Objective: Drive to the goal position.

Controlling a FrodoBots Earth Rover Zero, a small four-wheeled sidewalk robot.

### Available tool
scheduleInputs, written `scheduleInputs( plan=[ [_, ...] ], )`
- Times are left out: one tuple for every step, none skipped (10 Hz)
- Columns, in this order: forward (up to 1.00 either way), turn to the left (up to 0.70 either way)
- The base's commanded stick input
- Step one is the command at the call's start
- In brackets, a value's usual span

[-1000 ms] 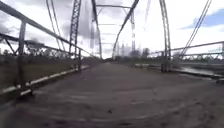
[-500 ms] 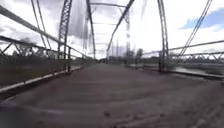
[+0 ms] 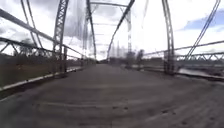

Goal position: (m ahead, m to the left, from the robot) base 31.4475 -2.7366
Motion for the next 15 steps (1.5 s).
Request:
scheduleInputs(
  plan=[
    [1.0,0.0],
    [1.0,0.0],
    [1.0,0.0],
    [1.0,0.0],
    [1.0,0.0],
    [1.0,0.0],
    [1.0,0.0],
    [1.0,0.0],
    [1.0,0.0],
    [1.0,0.0],
    [1.0,0.0],
    [1.0,0.0],
    [1.0,0.0],
    [1.0,0.0],
    [1.0,0.0]
  ],
)
